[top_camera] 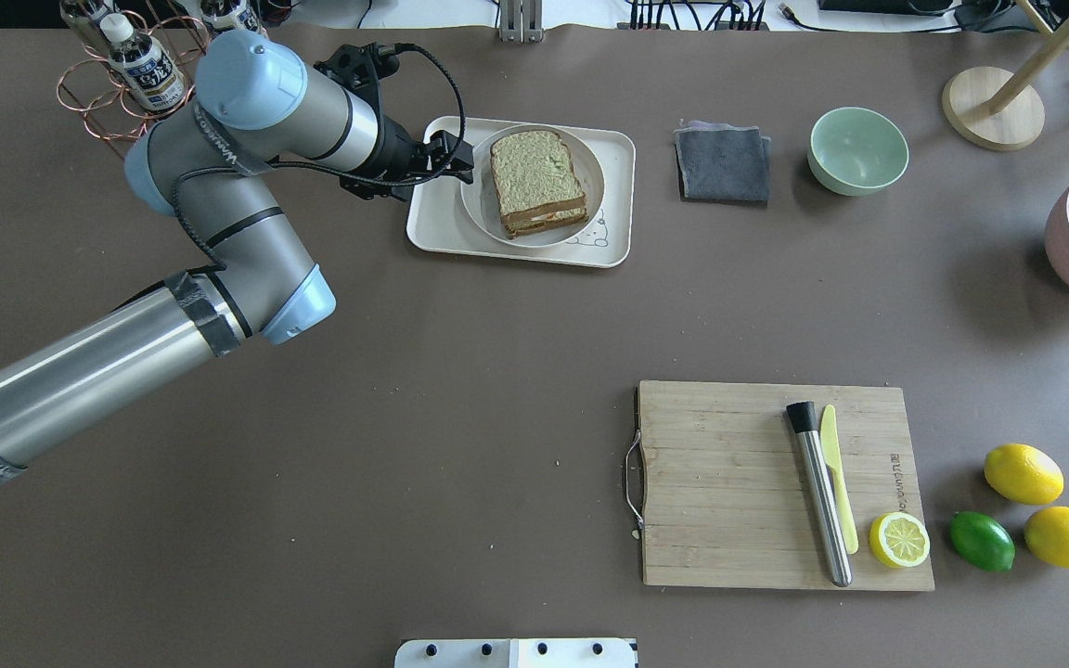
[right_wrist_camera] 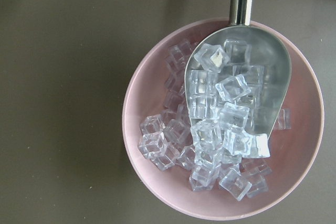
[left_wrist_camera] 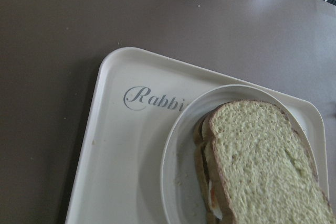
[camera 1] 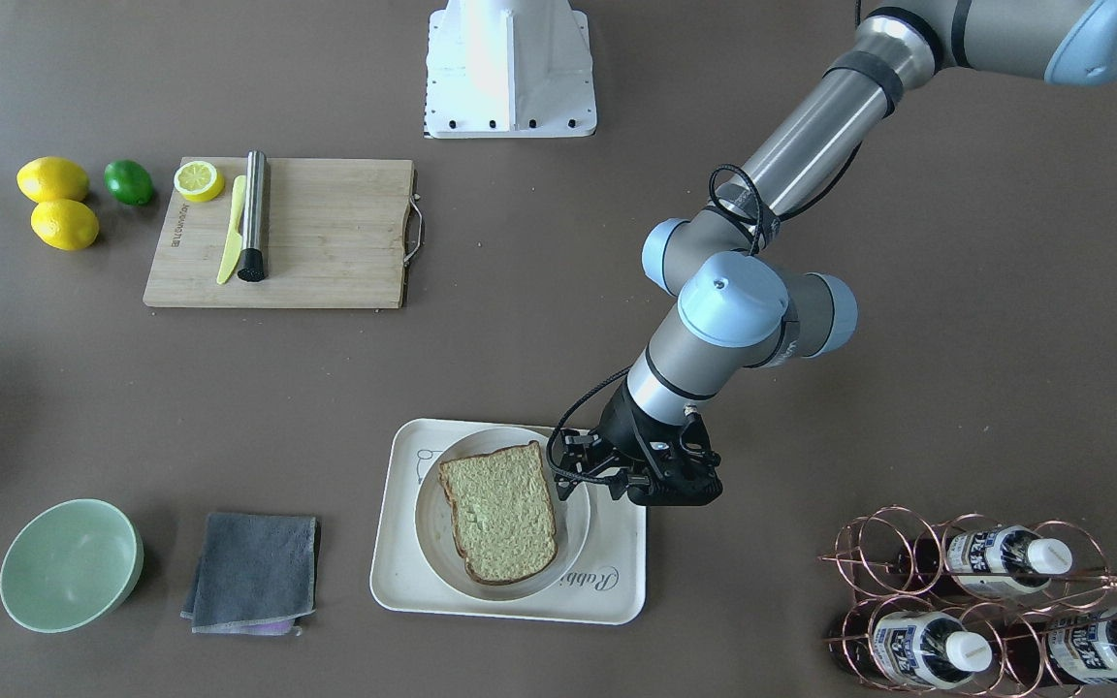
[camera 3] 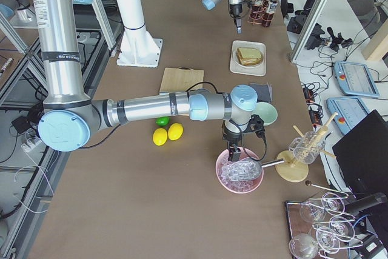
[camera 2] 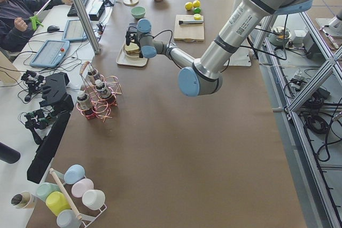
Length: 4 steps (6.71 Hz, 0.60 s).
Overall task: Make sandwich and place on tray
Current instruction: 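Release the plate and pull the left gripper back from the tray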
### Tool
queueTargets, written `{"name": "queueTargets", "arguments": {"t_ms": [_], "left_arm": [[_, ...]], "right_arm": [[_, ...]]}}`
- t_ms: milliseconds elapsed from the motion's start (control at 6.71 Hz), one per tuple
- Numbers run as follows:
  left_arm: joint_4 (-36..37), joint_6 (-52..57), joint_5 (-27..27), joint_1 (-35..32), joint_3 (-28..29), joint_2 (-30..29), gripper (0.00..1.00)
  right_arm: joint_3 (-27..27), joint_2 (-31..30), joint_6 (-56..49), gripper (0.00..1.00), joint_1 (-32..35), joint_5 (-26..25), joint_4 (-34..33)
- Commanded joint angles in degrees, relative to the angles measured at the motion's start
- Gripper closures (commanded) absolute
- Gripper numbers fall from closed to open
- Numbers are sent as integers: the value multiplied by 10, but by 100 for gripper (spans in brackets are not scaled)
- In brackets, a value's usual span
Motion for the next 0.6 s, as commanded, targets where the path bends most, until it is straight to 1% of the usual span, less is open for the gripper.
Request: {"name": "queueTargets", "arguments": {"t_ms": [0,149,298,447], "left_arm": [[125,36,-13,-16,-171,100,2],[173,108,-12,-24,-257,183,2],[200,169,-24,-55,-296,236,2],[202,220,-49,-99,-306,277,2]], "right_arm": [[4,-22,-2,0,4,0,1],[9,-37,-4,0,9,1,2],[8,-46,-4,0,19,1,2],[7,-52,-4,0,30,1,2]]}}
